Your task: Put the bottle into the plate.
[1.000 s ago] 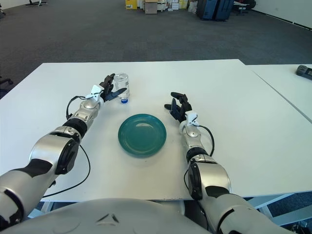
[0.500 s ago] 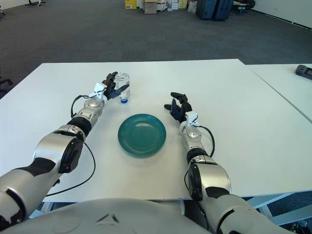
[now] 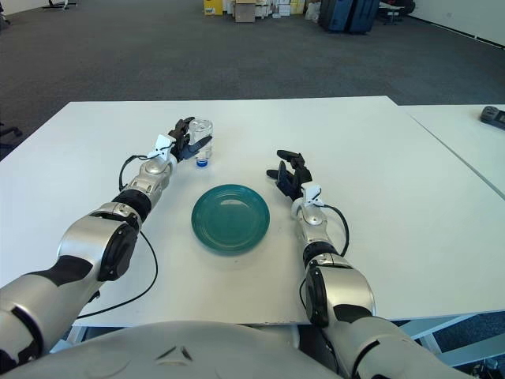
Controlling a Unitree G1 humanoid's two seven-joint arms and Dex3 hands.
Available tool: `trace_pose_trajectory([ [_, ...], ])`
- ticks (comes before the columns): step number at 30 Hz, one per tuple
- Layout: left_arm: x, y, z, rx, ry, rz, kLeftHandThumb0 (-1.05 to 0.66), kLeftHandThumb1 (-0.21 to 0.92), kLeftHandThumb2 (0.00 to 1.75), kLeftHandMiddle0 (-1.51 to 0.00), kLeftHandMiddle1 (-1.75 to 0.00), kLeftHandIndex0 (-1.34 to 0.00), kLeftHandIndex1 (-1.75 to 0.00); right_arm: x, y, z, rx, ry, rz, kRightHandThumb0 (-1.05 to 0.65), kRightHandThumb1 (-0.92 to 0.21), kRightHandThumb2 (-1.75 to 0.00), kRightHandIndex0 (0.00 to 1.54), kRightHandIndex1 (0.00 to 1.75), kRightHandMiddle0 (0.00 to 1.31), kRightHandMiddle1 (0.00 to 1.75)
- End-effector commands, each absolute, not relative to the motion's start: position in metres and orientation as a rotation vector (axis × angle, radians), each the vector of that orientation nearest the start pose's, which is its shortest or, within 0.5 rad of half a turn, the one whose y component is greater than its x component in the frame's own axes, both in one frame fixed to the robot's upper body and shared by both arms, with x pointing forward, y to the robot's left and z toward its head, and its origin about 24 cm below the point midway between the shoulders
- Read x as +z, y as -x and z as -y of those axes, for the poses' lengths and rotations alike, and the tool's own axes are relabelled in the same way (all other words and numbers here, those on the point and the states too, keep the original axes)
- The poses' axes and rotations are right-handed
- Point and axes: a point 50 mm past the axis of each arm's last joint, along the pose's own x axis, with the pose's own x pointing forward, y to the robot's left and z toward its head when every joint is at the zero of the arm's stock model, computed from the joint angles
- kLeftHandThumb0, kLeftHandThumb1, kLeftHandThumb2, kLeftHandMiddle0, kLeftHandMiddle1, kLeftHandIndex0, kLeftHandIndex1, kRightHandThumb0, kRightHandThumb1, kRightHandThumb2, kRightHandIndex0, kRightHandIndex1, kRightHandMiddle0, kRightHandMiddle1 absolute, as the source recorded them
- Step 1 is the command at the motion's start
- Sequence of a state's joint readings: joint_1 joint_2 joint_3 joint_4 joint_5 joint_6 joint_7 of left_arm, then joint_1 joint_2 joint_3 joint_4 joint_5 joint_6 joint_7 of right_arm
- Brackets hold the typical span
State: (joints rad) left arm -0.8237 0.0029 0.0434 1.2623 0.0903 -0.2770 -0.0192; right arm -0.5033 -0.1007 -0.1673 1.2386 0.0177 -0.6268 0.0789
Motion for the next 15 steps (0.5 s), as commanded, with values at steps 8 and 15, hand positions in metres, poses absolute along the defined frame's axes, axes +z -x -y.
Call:
trace_pose_trajectory([
  [8,0.0403,-0.3712,-0.0900,-0.196,-0.148,-0.171,-0.91,0.90,0.04,-0.26,-0.03,0.00,-0.61,-0.0397,-0.2927,0.1784,0.003,0.008,-0.180,-0.71,-0.92,-0.91,0.66,0.70,0.24,1.02],
  [15,0.0386,-0.3698,-0.0874,-0.104,-0.195,-0.168,-0.85,0.85,0.03,-0.18,-0.82,0.00,-1.14,-0.0395,-0.2932,0.1794,0.010,-0.005,-0.183,-0.73,-0.92,-0.92,0.67,0.70,0.30,1.04],
])
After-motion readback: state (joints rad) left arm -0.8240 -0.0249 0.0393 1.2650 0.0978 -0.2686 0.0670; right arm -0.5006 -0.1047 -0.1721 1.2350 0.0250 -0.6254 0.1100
